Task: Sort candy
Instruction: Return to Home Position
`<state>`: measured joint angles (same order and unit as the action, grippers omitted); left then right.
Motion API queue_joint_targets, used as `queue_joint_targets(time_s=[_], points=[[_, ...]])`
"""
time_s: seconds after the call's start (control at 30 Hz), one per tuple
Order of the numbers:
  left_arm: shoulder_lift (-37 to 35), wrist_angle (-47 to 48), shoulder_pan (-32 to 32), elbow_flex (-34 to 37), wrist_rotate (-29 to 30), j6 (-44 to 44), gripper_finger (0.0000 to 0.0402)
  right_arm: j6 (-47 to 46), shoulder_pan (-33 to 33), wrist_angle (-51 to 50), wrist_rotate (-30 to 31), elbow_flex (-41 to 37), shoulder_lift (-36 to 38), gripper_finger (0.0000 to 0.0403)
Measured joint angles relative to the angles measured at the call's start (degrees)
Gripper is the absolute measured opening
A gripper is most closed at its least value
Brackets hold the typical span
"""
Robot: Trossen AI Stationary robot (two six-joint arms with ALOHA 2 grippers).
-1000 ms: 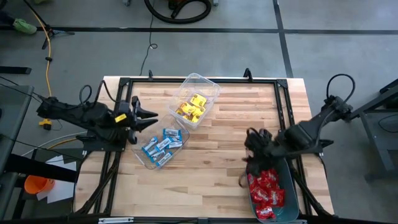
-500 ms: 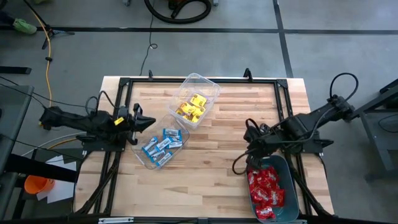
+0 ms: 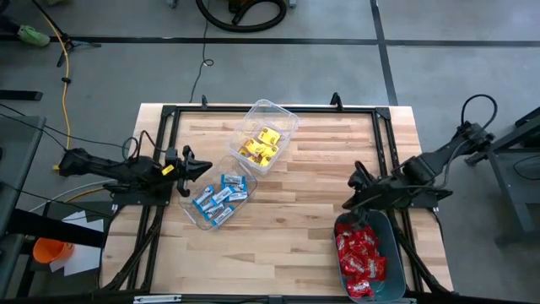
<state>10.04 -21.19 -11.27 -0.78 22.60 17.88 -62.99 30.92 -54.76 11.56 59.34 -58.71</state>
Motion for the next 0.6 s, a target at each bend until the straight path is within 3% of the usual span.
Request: queue_joint_targets(time_s=[0.3, 0.5, 0.6], points=[[0.0, 4.8, 0.0, 0.0, 0.9, 0.0, 0.0, 13.5, -2.1, 18.3, 5.0, -21.0, 18.3, 0.0002], [0.0, 5.0, 0.0, 0.0, 0.9, 0.0, 0.0001, 28.4, -8.9, 35.2, 5.4, -34.2, 32.8, 0.0], [0.0, 5.0, 0.0, 0.0, 0.9, 0.0, 0.0001, 34.6, -13.7, 42.9, 2.7, -40.1, 39.0, 0.0]])
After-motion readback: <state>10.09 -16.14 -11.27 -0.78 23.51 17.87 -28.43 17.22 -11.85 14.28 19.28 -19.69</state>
